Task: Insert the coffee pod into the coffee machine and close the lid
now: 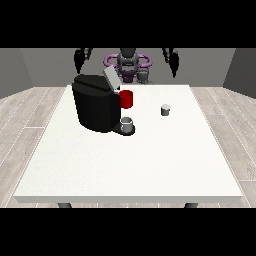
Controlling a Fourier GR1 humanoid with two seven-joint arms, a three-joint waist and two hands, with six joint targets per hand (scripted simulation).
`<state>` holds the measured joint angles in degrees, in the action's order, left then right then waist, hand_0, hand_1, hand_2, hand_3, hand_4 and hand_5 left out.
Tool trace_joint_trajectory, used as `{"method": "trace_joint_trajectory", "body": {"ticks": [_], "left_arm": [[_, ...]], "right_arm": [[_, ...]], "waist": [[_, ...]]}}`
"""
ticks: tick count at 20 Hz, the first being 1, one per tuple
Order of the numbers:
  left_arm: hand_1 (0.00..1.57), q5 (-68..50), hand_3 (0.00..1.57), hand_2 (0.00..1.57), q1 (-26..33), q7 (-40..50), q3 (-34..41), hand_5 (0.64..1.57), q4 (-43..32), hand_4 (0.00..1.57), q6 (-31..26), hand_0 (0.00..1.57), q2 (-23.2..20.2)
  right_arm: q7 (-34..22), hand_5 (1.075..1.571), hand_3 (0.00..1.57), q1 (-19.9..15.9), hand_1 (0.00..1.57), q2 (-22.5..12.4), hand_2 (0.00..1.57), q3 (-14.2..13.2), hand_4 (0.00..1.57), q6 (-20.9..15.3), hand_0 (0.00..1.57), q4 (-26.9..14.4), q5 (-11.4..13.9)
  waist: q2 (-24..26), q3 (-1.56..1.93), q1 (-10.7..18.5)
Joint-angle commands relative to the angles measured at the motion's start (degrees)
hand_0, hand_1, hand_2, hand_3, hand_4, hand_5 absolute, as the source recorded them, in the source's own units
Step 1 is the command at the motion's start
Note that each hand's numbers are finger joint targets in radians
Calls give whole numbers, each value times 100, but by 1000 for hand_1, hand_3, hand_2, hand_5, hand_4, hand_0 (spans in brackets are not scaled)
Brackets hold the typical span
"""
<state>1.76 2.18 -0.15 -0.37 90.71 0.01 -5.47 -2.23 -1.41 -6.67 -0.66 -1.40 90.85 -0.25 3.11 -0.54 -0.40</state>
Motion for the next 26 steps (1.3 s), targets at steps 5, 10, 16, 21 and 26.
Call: {"method": "trace_joint_trajectory", "body": {"ticks": [5, 10, 16, 21, 26], "left_arm": [[0, 383, 0, 0, -340, -633, -38, 1571, -144, 0, -721, 0, -819], [0, 765, 0, 0, -581, -1114, 16, 1571, -526, 0, -1028, 0, -1368], [0, 1048, 0, 0, -1710, -664, 508, 1571, -1434, 0, -1091, 0, -1972], [0, 1409, 0, 0, -2171, -716, 566, 1571, -2206, 0, -1204, 0, -2370], [0, 1661, 0, 0, -2755, -535, 462, 1571, -2745, 0, -1391, 0, -2488]], "right_arm": [[293, 1571, 0, 65, 0, 182, 0, 12, 0, 107, 0, -200, -106], [545, 1571, 0, -55, 0, 369, 0, 241, 0, -840, 0, -210, 938], [437, 1571, 0, -520, 0, 283, 0, 269, 0, -753, 0, -95, 984], [425, 1571, 0, -607, 0, 372, 0, 590, 0, -582, 0, 119, 1042], [-10, 1571, 0, -1065, 0, 540, 0, 535, 0, -919, 0, -146, 1224]], "waist": [[-328, 55, -116], [-577, 51, -209], [-1119, 52, -724], [-1504, 51, -1091], [-1831, 52, -1006]]}}
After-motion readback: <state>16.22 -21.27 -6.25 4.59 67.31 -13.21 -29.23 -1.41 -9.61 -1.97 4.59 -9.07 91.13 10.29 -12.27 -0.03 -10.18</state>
